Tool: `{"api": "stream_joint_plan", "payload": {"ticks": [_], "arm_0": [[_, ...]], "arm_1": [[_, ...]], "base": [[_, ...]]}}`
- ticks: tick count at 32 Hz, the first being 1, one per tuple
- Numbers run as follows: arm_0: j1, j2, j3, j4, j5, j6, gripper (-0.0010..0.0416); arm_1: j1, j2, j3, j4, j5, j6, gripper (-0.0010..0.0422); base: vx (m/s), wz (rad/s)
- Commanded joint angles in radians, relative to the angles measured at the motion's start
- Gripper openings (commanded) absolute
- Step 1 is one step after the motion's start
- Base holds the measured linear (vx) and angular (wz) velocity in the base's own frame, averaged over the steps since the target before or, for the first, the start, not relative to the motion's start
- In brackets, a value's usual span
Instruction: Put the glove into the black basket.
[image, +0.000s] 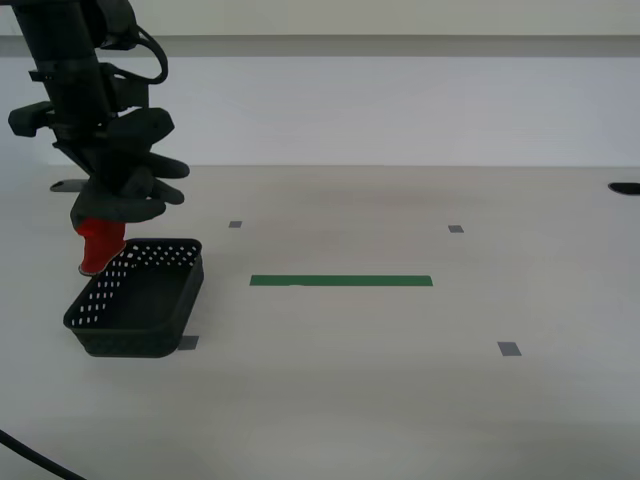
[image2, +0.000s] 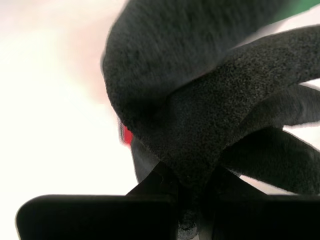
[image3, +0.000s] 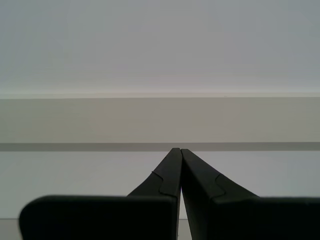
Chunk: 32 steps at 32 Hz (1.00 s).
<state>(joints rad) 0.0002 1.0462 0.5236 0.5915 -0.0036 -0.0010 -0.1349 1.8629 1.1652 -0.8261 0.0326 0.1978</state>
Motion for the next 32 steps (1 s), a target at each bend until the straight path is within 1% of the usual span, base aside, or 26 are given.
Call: {"api": "stream_joint_plan", "payload": {"ticks": [1, 2, 3, 4, 7, 10, 12, 16, 17, 19, 22, 26, 29, 32], "arm_0": [[0.0, 0.0, 0.001, 0.005, 0.0, 0.0, 0.0001], [0.0, 0.0, 0.001, 0.006, 0.0, 0.0, 0.0001], [0.0, 0.0, 0.001, 0.005, 0.0, 0.0, 0.0001], [0.0, 0.0, 0.001, 0.004, 0.0, 0.0, 0.0001], [0.0, 0.0, 0.001, 0.004, 0.0, 0.0, 0.0001], [0.0, 0.0, 0.001, 0.003, 0.0, 0.0, 0.0001], [0.0, 0.0, 0.001, 0.004, 0.0, 0.0, 0.0], [0.0, 0.0, 0.001, 0.003, 0.0, 0.0, 0.0001], [0.0, 0.0, 0.001, 0.003, 0.0, 0.0, 0.0], [0.0, 0.0, 0.001, 0.003, 0.0, 0.0, 0.0001], [0.0, 0.0, 0.001, 0.002, 0.001, 0.0, 0.0], [0.0, 0.0, 0.001, 0.004, 0.0, 0.0, 0.0001], [0.0, 0.0, 0.001, 0.003, 0.0, 0.0, 0.0001], [0.0, 0.0, 0.001, 0.0, 0.0, 0.0, 0.0001]], "arm_1": [[0.001, 0.001, -0.089, 0.095, 0.006, -0.017, -0.0001], [0.002, 0.001, -0.122, 0.145, 0.011, -0.042, -0.0001], [0.002, 0.001, -0.128, 0.15, 0.016, -0.045, -0.0001], [0.002, 0.001, -0.135, 0.156, 0.04, -0.045, -0.0001], [0.002, 0.003, -0.135, 0.173, 0.039, -0.045, 0.0], [0.005, 0.003, -0.135, 0.222, 0.038, -0.045, -0.0001], [0.005, 0.02, -0.135, 0.245, 0.038, -0.06, -0.0001], [0.005, 0.095, -0.135, 0.254, 0.039, -0.079, -0.0001], [0.005, 0.134, -0.135, 0.274, 0.039, -0.087, -0.0001], [0.005, 0.157, -0.135, 0.293, 0.039, -0.093, -0.0001], [0.005, 0.175, -0.135, 0.322, 0.039, -0.093, -0.0001], [0.005, 0.246, -0.135, 0.37, 0.039, -0.093, -0.0001], [0.006, 0.337, -0.135, 0.388, 0.039, -0.093, 0.0], [0.006, 0.351, -0.131, 0.406, 0.038, -0.094, 0.0]], "base": [[0.0, 0.0], [0.0, 0.0], [0.0, 0.0], [0.0, 0.0], [0.0, 0.0], [0.0, 0.0], [0.0, 0.0], [0.0, 0.0], [0.0, 0.0], [0.0, 0.0], [0.0, 0.0], [0.0, 0.0], [0.0, 0.0], [0.0, 0.0]]}}
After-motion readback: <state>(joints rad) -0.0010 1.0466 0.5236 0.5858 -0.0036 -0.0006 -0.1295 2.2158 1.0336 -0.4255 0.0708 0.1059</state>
